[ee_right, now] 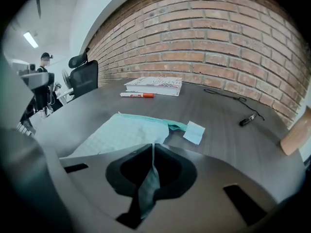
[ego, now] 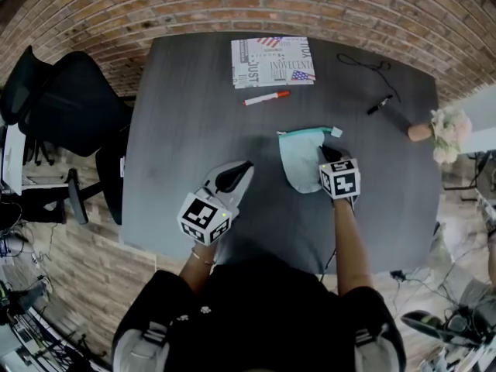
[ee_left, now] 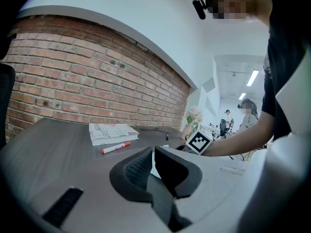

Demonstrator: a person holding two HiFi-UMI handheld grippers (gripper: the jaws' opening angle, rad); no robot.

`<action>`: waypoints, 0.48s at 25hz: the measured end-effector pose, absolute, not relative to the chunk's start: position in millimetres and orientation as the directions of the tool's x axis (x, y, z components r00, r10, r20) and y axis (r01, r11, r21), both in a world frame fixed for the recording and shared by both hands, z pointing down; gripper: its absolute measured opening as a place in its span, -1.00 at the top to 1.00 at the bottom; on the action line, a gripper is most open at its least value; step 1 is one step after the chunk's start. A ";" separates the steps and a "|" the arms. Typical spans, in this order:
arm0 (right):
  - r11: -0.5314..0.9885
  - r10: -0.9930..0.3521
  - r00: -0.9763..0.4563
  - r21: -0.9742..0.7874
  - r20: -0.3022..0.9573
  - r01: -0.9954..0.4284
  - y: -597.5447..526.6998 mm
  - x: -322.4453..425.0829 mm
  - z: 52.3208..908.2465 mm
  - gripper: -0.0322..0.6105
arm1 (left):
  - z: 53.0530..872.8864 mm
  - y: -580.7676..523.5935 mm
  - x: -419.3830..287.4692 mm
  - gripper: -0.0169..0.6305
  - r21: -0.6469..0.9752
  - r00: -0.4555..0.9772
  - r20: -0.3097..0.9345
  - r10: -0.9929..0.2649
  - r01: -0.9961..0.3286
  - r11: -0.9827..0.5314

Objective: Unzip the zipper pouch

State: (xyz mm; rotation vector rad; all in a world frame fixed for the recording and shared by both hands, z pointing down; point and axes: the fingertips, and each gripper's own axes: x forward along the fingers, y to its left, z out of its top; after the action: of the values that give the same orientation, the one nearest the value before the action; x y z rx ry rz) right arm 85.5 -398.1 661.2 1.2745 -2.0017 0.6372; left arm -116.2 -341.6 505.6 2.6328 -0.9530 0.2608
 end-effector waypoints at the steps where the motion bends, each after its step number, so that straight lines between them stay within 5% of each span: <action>1: 0.406 -0.592 -0.289 -0.032 0.752 -0.913 -397.8 85.1 660.1 0.86 | 504.9 -341.8 -116.3 0.93 0.243 0.762 0.277 -0.586 -0.645 -0.724; 12: 0.467 -0.703 -0.297 0.105 0.646 -0.878 -377.6 63.7 590.6 0.88 | 500.9 -340.4 -121.2 0.93 0.294 0.784 0.234 -0.576 -0.621 -0.726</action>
State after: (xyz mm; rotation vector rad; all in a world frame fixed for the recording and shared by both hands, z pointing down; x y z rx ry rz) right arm 63.7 -377.6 590.6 1.3077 -2.0847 0.3557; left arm -121.2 -340.4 500.9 2.6188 -0.9120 0.1789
